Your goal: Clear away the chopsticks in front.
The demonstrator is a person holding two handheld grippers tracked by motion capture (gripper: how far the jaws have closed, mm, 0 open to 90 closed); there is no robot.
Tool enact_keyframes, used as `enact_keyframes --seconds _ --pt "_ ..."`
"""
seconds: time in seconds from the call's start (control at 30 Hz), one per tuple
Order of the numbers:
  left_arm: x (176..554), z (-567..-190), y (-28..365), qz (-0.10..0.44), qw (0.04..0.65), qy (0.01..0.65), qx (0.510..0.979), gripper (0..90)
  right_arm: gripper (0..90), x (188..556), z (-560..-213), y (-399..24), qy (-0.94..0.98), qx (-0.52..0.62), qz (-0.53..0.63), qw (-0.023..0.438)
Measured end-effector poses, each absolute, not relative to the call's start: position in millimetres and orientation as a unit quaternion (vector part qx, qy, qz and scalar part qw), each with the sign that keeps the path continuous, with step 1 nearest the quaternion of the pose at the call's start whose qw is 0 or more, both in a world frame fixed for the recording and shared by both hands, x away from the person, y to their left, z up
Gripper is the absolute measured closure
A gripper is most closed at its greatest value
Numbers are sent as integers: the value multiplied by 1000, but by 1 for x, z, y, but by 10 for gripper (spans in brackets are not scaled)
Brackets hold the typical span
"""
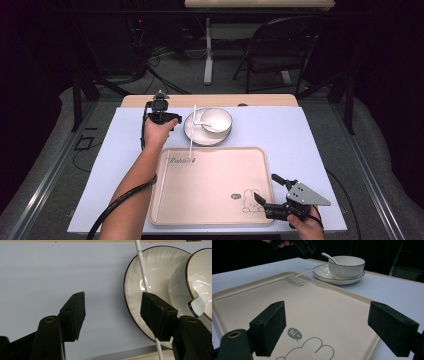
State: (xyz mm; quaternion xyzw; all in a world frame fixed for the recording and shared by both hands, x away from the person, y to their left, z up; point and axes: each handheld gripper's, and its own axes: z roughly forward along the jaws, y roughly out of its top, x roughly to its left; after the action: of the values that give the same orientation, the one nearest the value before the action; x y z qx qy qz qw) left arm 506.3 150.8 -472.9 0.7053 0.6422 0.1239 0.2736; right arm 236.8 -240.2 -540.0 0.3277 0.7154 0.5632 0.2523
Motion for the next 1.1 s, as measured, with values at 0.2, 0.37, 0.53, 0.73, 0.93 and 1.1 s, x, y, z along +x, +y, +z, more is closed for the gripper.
enact_keyframes --seconds 0.2,0.37,0.53,0.73,0.93,1.1 --pt "510 -476 148 110 275 637 712 229 143 237 -540 -240 715 328 563 252" --pt "513 -480 144 117 264 633 718 229 143 237 -540 -241 715 329 563 252" --pt "517 -483 138 111 263 629 723 228 143 237 -540 -241 715 329 563 251" --pt "521 -487 133 102 265 627 726 238 143 237 -540 -241 715 327 564 252" --pt "522 -490 128 92 278 617 731 364 143 237 -540 -241 715 327 564 252" --pt "522 -494 124 90 281 613 733 534 143 236 -539 -241 716 326 564 251"
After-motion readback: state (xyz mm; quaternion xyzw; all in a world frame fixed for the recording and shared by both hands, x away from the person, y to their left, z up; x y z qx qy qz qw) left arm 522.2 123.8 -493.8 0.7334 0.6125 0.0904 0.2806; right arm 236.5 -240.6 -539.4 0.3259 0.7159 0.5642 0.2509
